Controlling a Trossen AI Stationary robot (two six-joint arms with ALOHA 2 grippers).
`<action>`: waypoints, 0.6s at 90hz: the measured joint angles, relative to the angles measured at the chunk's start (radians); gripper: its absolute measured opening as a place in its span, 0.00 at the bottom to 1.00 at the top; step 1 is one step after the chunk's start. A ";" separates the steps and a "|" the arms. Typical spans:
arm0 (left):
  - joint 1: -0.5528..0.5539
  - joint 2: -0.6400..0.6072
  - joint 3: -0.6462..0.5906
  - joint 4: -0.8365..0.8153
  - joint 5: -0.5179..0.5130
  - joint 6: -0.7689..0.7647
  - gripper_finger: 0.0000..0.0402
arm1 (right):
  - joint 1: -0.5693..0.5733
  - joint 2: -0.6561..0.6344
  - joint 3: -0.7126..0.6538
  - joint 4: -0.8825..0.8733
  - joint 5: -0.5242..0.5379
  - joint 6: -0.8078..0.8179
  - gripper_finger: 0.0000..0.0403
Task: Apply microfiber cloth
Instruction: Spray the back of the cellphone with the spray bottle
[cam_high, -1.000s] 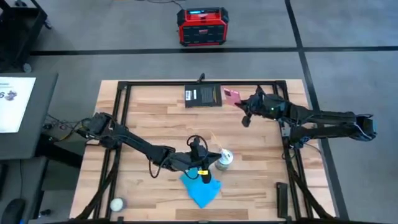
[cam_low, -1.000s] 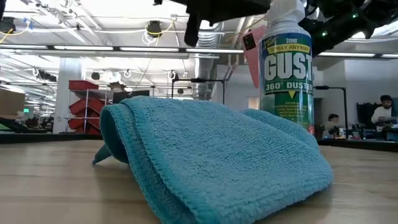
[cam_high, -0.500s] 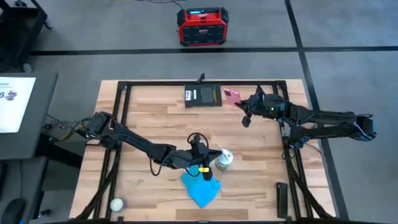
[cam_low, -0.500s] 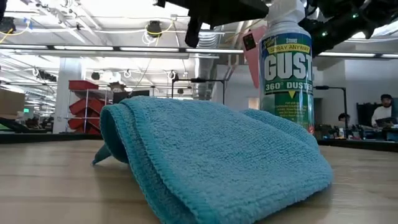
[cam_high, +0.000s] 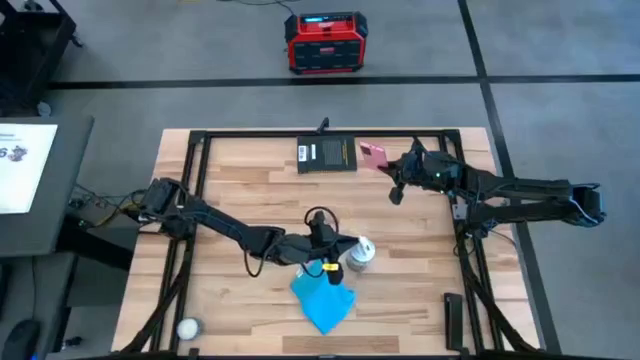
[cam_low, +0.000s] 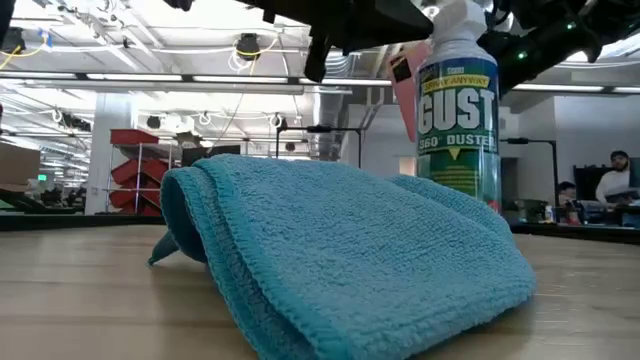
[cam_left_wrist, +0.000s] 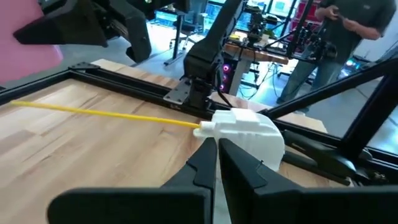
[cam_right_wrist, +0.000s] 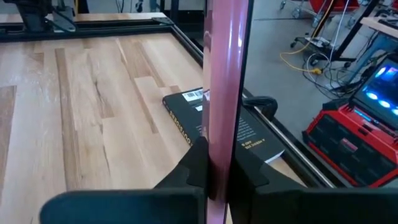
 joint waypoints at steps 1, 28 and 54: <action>0.001 0.000 0.000 0.000 0.003 0.001 0.00 | 0.000 0.000 0.000 -0.001 0.000 0.000 0.02; 0.028 0.000 0.000 0.004 0.057 0.035 0.00 | 0.000 0.000 0.000 -0.018 0.025 0.000 0.02; 0.057 0.000 0.000 0.007 0.119 0.049 0.00 | -0.007 0.000 0.000 -0.015 0.027 0.004 0.02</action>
